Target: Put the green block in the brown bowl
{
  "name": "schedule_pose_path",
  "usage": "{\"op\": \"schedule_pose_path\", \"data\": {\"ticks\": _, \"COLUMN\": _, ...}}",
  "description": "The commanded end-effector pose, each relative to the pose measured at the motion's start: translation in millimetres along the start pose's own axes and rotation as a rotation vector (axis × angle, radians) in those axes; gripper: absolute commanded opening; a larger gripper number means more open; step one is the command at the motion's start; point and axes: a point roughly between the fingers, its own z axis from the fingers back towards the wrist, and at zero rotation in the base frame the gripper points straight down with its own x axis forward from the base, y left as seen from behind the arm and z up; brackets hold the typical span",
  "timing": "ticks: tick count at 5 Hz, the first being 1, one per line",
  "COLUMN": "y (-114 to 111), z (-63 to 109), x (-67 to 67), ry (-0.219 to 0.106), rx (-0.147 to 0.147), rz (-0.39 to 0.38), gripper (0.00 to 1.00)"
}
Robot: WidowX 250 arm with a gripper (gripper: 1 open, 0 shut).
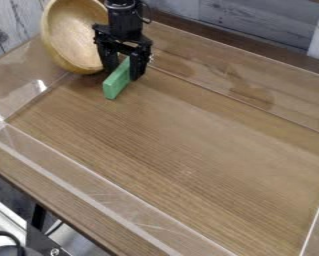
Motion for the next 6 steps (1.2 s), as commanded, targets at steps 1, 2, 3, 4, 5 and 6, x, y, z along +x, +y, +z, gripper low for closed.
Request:
{"op": "schedule_pose_path", "data": {"ticks": 1, "y": 15.2, "z": 21.2, "x": 7.8, "ry": -0.069, "rx": 0.027, "rz": 0.041, "gripper": 1.00}}
{"op": "schedule_pose_path", "data": {"ticks": 2, "y": 16.9, "z": 18.5, "x": 9.8, "ry": -0.067, "rx": 0.029, "rz": 0.047, "gripper": 1.00}}
{"op": "schedule_pose_path", "data": {"ticks": 3, "y": 17.3, "z": 14.5, "x": 10.0, "ry": -0.061, "rx": 0.027, "rz": 0.051, "gripper": 0.00}}
{"op": "schedule_pose_path", "data": {"ticks": 4, "y": 17.2, "z": 15.9, "x": 9.4, "ry": -0.064, "rx": 0.020, "rz": 0.054, "gripper": 0.00}}
{"op": "schedule_pose_path", "data": {"ticks": 5, "y": 16.3, "z": 38.4, "x": 9.0, "ry": -0.093, "rx": 0.005, "rz": 0.068, "gripper": 0.00}}
{"op": "schedule_pose_path", "data": {"ticks": 6, "y": 15.7, "z": 63.7, "x": 8.2, "ry": -0.128, "rx": -0.011, "rz": 0.082, "gripper": 0.00}}
